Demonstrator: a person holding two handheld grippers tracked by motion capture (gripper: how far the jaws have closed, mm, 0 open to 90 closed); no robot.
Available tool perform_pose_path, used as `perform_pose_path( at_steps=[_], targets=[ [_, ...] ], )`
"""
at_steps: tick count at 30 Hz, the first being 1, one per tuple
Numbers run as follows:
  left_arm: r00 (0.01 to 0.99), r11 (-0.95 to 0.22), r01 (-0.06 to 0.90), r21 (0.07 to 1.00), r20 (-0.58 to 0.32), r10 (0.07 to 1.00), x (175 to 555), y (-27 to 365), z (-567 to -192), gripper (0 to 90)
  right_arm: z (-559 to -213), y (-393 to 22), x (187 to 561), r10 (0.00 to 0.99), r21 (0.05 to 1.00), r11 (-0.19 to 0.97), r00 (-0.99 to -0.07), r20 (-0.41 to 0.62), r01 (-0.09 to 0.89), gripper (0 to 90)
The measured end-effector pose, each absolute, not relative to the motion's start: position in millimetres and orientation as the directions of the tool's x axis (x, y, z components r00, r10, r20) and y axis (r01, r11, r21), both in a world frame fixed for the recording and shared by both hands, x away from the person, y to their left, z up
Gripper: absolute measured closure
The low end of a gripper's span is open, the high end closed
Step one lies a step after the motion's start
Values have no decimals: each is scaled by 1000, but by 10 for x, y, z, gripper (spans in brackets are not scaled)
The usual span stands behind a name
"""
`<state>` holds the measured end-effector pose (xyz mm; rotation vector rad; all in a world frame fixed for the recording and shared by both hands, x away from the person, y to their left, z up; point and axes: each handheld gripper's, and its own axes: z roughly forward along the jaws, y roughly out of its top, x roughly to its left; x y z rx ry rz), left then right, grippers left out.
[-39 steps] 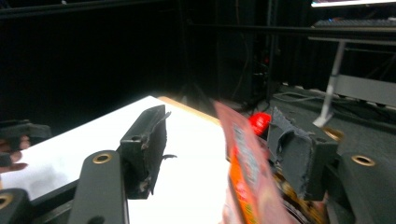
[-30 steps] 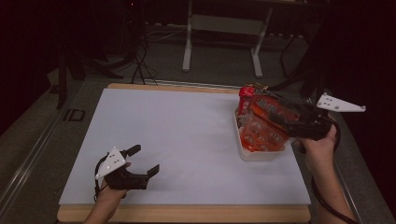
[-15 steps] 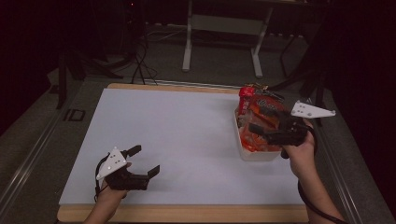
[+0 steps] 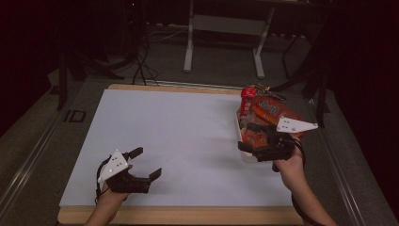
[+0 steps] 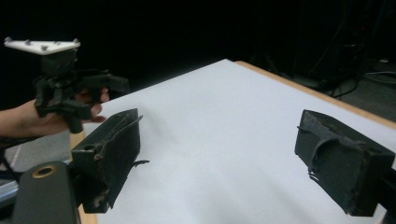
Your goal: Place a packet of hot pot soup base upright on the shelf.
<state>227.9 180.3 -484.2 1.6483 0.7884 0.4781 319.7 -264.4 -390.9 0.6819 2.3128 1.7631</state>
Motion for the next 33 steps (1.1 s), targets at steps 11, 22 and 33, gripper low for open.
perform_pose_path(
  at_steps=[11,22,33],
  targets=[
    [691,-91,234,968,-100,716,2265,1793,-4841,28,-4196,-2557,3079,416,930,234,-894,167,283,139],
    [700,-103,229,968,-90,708,2254,1777,-4844,29,-4434,-2580,2976,426,917,278,-892,148,285,140],
    [705,-107,232,967,-91,703,2252,1769,-4860,29,-4558,-2642,2879,413,901,311,-897,158,302,140]
  ],
)
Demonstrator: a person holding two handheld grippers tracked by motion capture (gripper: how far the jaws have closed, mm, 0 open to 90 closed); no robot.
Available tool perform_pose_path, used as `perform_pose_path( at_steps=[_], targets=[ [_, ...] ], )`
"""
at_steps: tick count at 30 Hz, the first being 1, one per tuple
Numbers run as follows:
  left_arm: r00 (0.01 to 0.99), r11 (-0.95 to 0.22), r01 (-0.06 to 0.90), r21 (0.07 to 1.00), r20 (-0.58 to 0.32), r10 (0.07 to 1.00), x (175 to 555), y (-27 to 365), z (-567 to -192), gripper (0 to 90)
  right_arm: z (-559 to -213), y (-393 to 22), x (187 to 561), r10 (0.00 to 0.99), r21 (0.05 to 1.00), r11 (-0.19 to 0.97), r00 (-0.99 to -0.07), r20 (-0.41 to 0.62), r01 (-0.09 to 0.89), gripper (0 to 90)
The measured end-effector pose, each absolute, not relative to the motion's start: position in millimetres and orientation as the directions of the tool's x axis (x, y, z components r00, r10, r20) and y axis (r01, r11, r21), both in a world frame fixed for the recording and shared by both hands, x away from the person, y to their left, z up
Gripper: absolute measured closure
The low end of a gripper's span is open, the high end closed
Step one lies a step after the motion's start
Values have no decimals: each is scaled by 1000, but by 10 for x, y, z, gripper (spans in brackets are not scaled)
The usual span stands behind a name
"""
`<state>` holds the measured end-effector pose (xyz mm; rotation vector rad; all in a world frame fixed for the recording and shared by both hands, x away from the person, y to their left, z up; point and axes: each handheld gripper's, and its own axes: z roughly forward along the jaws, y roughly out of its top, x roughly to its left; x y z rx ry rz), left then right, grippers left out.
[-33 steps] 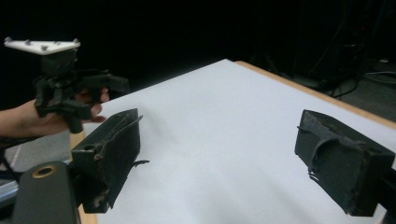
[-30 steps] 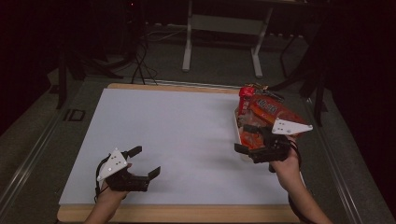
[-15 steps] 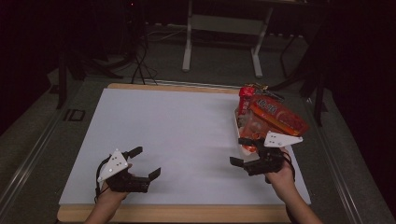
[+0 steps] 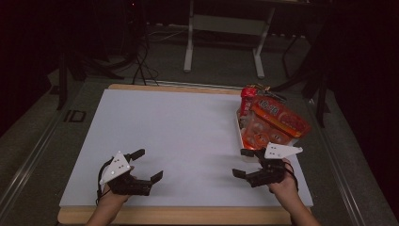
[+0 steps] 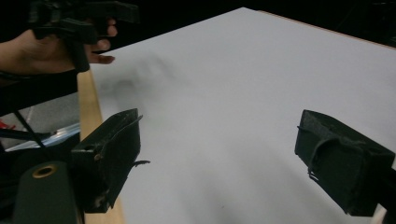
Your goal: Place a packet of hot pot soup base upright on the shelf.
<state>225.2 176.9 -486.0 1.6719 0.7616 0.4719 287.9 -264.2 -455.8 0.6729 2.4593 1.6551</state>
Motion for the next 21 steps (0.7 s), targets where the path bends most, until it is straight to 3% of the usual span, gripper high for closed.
perform_pose_path(
  at_steps=[21],
  targets=[
    [713,-115,231,966,-88,695,2243,1748,-4886,28,-4649,-2888,2794,474,909,290,-870,134,299,138]
  ],
)
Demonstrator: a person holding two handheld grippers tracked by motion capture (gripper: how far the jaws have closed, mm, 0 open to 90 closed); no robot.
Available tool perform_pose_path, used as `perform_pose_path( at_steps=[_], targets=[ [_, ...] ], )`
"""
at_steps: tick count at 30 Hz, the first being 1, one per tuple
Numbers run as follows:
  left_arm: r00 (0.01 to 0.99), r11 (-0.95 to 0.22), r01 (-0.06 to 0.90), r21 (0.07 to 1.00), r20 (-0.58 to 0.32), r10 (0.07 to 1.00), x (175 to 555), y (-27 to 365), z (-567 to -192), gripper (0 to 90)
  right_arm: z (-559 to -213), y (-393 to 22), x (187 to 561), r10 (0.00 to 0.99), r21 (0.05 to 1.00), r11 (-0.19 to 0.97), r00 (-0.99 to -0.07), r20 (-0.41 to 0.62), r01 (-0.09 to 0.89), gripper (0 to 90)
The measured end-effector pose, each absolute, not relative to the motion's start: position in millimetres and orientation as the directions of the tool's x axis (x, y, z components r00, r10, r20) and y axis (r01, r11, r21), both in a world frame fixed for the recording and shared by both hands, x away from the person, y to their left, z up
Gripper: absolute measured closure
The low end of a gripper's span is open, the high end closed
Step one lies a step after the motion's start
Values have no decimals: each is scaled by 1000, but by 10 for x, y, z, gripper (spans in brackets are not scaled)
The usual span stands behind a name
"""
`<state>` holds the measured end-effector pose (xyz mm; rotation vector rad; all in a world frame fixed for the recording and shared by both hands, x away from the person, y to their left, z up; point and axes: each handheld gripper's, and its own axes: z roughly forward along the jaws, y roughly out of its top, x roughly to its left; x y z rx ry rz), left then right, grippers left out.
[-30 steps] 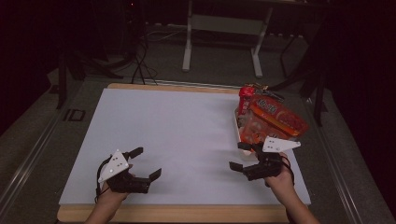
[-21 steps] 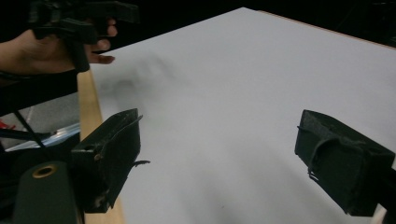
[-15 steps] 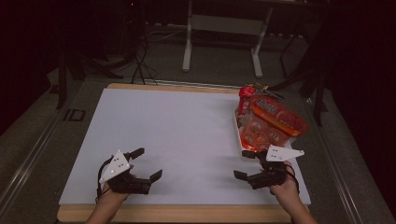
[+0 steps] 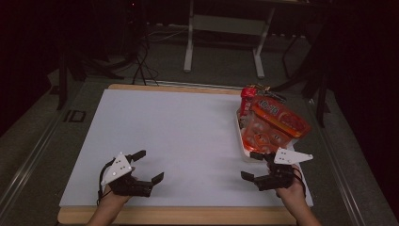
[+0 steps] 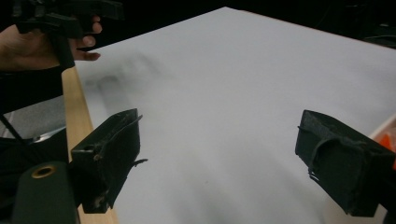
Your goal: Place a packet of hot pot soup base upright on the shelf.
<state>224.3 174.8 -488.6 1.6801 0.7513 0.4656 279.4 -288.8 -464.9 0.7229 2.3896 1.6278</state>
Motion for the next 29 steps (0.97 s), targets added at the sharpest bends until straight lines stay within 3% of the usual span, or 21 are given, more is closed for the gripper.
perform_pose_path(
  at_steps=[29],
  targets=[
    [704,-108,234,966,-92,704,2241,1779,-4915,29,-4677,-2896,2841,483,906,305,-868,118,293,137]
  ],
)
